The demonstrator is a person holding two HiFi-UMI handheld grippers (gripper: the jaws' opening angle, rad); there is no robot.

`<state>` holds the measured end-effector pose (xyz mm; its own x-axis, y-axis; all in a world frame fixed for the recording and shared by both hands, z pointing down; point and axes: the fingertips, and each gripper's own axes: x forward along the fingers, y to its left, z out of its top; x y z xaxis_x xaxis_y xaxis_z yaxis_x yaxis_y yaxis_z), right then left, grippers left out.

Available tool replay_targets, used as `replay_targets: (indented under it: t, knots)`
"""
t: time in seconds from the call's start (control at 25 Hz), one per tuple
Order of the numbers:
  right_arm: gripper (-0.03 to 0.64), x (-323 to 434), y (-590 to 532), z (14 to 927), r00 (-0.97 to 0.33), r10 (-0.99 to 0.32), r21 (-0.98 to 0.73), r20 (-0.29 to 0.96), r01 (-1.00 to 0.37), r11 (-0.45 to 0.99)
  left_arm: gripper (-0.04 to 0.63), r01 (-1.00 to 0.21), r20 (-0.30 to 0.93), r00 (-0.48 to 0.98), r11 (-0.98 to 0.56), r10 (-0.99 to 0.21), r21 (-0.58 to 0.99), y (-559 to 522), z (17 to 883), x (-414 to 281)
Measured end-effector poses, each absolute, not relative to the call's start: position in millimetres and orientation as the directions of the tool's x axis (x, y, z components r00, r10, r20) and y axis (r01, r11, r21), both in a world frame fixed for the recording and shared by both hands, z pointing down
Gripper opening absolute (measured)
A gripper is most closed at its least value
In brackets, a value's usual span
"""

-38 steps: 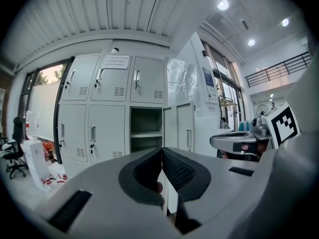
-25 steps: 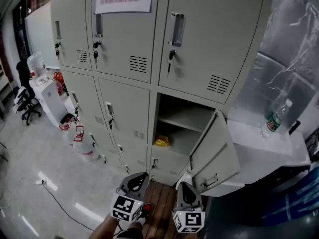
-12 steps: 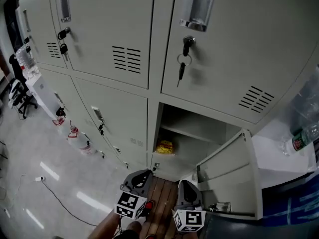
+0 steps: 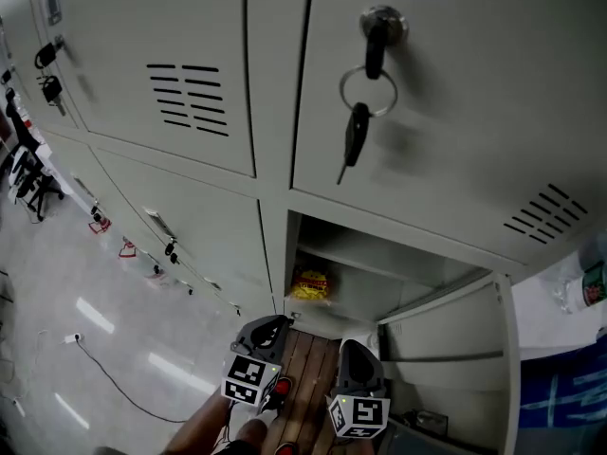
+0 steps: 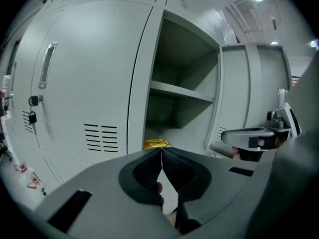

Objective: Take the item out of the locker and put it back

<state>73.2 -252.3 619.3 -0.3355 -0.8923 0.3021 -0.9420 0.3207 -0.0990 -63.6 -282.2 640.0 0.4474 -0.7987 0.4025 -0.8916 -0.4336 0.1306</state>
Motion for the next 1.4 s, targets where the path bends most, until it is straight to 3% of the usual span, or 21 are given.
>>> replay_targets:
  t: [0.32, 0.44, 0.6, 1.2, 1.4]
  knots:
    - [0.018, 85, -252, 631, -0.303, -0.891, -0.112, 0.337, -0.953, 0.281, 0.026, -0.900, 0.463, 0.417, -0.425, -0.782, 0.094, -304, 669, -56]
    - [0.018, 86, -254, 634, -0.300, -0.890, -0.115, 0.343, -0.954, 0.277, 0.119, -0.906, 0.471, 0.402, -0.417, -0.786, 0.076, -311, 678, -56]
    - [0.018, 86, -257, 639, -0.299, -0.888, -0.118, 0.349, -0.954, 0.275, 0.144, -0.907, 0.485, 0.395, -0.416, -0.780, 0.071, -317, 689, -54]
    - [0.018, 82, -258, 651, -0.303, -0.878, -0.124, 0.372, -0.953, 0.276, 0.144, -0.915, 0.500, 0.379, -0.394, -0.779, 0.081, -330, 700, -58]
    - [0.018, 83, -257, 653, -0.300, -0.877, -0.124, 0.376, -0.954, 0.273, 0.114, -0.928, 0.502, 0.352, -0.364, -0.790, 0.079, -332, 700, -62]
